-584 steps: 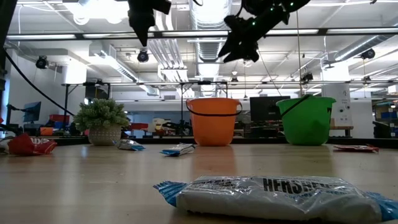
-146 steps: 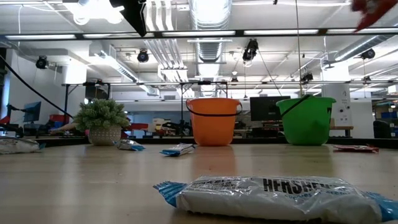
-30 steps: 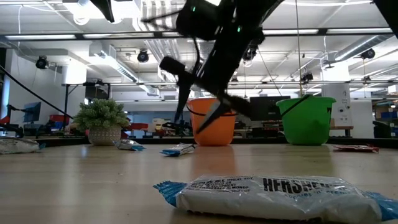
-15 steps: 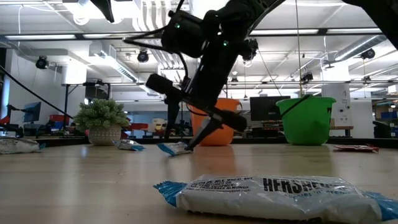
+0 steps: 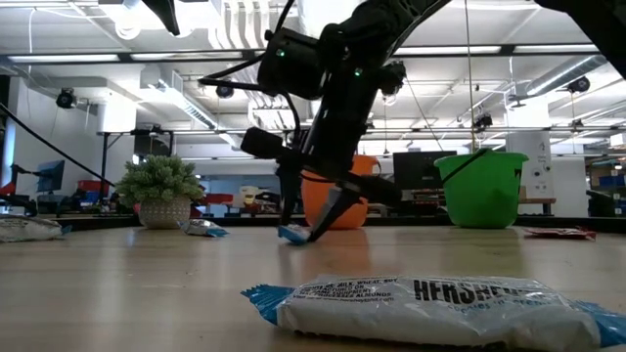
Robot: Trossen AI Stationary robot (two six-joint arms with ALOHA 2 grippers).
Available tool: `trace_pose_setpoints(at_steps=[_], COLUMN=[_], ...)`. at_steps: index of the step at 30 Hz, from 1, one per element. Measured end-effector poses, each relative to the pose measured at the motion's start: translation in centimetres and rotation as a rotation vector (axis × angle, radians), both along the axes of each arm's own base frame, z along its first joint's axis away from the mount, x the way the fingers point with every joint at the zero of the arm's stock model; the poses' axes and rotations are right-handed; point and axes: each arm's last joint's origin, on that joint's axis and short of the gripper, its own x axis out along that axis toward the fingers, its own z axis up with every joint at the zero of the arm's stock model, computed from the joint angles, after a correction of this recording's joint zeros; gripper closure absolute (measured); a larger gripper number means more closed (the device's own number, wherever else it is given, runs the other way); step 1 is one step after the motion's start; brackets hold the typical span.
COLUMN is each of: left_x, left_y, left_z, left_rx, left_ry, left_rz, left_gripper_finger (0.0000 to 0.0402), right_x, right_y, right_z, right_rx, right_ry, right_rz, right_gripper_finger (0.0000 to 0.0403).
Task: Organize candy in baskets
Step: Put the white chocolate into the orange bucket
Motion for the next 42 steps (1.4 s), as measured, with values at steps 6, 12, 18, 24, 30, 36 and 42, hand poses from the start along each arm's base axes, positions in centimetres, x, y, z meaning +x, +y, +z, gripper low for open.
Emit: trace_pose_setpoints(at_steps=[6,12,18,24,30,36,42], left_x=[0.0,0.0,0.0,0.0,0.0,0.0,0.1], left_y=[0.0,0.0,0.0,0.0,0.0,0.0,0.0], left_z=[0.0,0.0,0.0,0.0,0.0,0.0,0.0], left_rx=[0.000,0.001,0.001,-0.003,-0.012,-0.026,-0.039], left_ry=[0.000,0.002,0.002,-0.003,-0.017,-0.039,-0.065], left_rz=[0.000,-0.004,-0.004,0.006,0.030,0.071,0.124], left_gripper_finger=[0.0223,0.0223,0.0223,0.0223,0.0223,0.0223,0.0223], right_x=[0.0,-0.1,-0.9,-2.1,-3.6,-5.7,-8.4], right_y=[0.1,0.1,0.3,0.7,0.6,0.2,-1.0], right_z=[-0.9,0.9,3.1,6.9,10.8,14.5,17.7], right_rx=[0.008,-0.013,-0.042,-0.102,-0.181,-0.279,-0.358], right_ry=[0.024,-0.019,-0.022,-0.065,-0.117,-0.135,-0.124], right_rz=[0.043,0.128,0.214,0.275,0.306,0.326,0.345], right_gripper_finger=[0.0351,0.0391,0.0395,0.0395,0.0395,0.0395,0.0395])
